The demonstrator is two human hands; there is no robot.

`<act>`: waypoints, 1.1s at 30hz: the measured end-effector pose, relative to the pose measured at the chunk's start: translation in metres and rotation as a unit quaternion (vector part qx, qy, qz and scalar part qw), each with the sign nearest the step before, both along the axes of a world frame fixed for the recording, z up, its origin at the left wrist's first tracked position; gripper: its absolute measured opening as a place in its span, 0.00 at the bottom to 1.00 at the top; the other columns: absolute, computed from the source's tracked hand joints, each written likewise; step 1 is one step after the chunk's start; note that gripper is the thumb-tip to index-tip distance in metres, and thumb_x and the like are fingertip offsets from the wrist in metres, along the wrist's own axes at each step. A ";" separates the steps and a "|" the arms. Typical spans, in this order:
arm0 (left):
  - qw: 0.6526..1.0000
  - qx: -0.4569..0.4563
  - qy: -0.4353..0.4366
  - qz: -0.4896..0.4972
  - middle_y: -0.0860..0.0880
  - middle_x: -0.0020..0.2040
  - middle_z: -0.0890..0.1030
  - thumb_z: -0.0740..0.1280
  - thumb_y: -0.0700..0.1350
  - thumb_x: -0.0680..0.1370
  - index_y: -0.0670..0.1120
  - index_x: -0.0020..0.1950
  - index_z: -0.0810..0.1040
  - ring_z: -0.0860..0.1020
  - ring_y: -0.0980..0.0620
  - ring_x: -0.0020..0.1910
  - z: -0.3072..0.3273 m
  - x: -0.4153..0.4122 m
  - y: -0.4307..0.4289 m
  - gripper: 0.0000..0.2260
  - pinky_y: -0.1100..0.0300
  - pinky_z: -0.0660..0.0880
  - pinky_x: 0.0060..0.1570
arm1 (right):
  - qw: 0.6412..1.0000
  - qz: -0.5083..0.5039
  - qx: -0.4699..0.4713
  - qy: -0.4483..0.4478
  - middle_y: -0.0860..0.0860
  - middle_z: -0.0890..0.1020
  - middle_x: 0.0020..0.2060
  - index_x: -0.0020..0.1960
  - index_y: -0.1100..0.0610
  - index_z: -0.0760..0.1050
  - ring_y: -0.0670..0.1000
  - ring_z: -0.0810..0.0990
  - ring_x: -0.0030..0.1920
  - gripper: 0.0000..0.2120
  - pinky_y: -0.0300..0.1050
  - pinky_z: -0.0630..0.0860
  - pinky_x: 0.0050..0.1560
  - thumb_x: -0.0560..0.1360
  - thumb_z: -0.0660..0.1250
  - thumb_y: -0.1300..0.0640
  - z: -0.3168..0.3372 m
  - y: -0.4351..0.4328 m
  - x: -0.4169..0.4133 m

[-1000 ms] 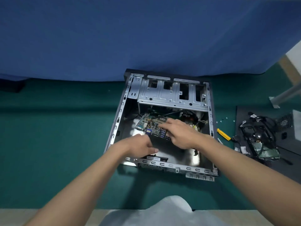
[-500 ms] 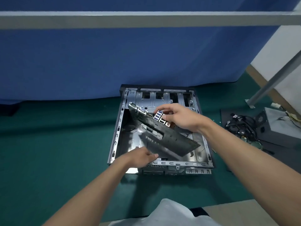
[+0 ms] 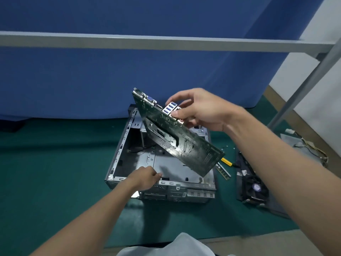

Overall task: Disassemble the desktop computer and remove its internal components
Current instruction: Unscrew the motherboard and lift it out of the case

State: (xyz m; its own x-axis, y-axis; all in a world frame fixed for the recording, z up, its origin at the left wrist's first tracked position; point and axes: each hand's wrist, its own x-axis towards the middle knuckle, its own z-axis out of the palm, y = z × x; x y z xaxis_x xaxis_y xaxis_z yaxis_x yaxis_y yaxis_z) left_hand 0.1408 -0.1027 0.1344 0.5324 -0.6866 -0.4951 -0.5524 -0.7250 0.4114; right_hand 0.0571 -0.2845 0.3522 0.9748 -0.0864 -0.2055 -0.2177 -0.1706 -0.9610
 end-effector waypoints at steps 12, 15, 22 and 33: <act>0.998 -0.033 -0.054 -0.016 0.45 0.60 0.80 0.53 0.55 0.84 0.47 0.65 0.76 0.76 0.43 0.59 0.002 -0.095 -0.080 0.19 0.52 0.71 0.58 | 0.999 0.011 0.024 -0.047 0.49 0.78 0.29 0.58 0.60 0.77 0.44 0.70 0.28 0.20 0.35 0.66 0.30 0.66 0.71 0.61 0.076 -0.081 -0.105; 0.999 -0.032 -0.030 -0.026 0.44 0.54 0.81 0.53 0.55 0.84 0.46 0.56 0.77 0.77 0.42 0.54 0.005 -0.109 -0.098 0.18 0.50 0.73 0.55 | 0.999 -0.010 -0.002 -0.051 0.51 0.78 0.30 0.55 0.57 0.80 0.45 0.70 0.29 0.18 0.35 0.66 0.28 0.65 0.72 0.60 0.082 -0.107 -0.129; 0.997 -0.061 -0.021 0.044 0.39 0.54 0.78 0.49 0.57 0.83 0.42 0.59 0.69 0.76 0.39 0.52 0.002 -0.128 -0.133 0.20 0.48 0.73 0.54 | 0.989 -0.065 -0.128 -0.033 0.49 0.81 0.33 0.52 0.52 0.80 0.46 0.78 0.30 0.11 0.37 0.74 0.30 0.71 0.72 0.61 0.045 -0.146 -0.177; 0.990 -0.119 -0.065 0.045 0.39 0.76 0.59 0.62 0.48 0.81 0.39 0.76 0.50 0.65 0.39 0.70 -0.001 -0.126 -0.165 0.30 0.48 0.65 0.68 | 0.897 -0.051 -0.439 -0.017 0.47 0.74 0.49 0.61 0.46 0.72 0.47 0.71 0.49 0.15 0.42 0.65 0.50 0.76 0.68 0.55 -0.078 -0.154 -0.219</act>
State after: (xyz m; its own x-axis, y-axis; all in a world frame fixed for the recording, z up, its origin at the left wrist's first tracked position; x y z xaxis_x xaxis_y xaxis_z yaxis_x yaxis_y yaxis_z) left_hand 0.0151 -0.2681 0.1335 0.6454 -0.7227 -0.2473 -0.5498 -0.6643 0.5065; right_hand -0.1618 -0.4385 0.2744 0.9568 -0.2905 0.0145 -0.2495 -0.8454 -0.4724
